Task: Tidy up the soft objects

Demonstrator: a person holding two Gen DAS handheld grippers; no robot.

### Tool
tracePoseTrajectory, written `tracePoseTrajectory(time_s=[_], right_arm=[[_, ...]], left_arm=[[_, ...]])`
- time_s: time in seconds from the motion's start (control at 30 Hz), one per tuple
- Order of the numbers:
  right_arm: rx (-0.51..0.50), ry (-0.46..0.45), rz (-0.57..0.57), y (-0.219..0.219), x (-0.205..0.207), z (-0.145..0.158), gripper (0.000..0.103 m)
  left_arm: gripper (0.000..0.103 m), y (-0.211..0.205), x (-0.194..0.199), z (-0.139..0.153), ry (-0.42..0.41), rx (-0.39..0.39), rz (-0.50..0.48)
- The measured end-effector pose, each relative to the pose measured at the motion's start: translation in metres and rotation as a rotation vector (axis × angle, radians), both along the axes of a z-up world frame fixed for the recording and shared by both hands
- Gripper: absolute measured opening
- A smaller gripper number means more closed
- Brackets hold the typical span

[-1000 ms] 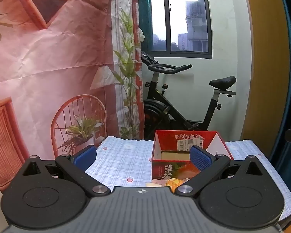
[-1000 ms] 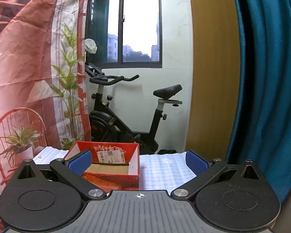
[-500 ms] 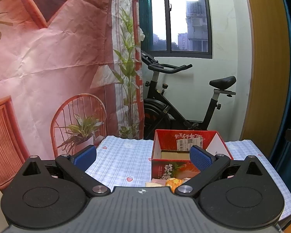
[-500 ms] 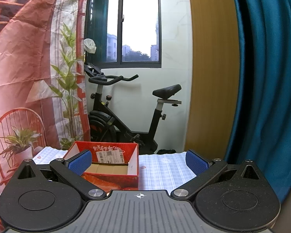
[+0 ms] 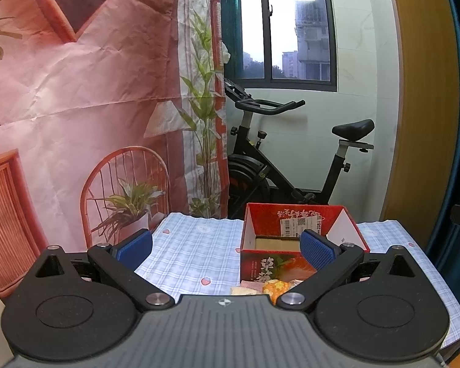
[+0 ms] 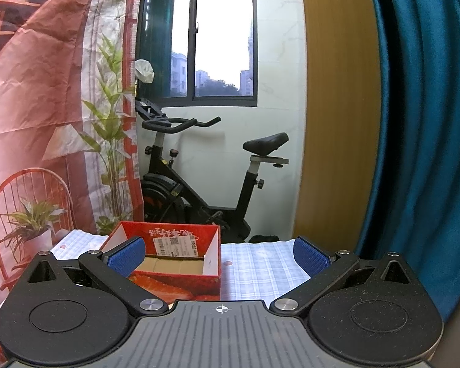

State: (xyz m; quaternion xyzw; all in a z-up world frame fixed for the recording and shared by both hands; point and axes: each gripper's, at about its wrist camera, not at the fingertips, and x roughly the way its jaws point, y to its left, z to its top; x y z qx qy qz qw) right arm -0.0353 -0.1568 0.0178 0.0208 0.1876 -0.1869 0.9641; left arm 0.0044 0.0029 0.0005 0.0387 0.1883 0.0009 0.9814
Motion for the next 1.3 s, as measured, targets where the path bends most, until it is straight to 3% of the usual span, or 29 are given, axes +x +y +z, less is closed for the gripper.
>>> tracePoseTrajectory(time_s=[1.3], right_arm=[[0.006, 0.01, 0.014, 0.0005, 0.0014, 0.0006, 0.103]], left_arm=[[0.103, -0.0012, -0.0022, -0.0013, 0.004, -0.006, -0.004]])
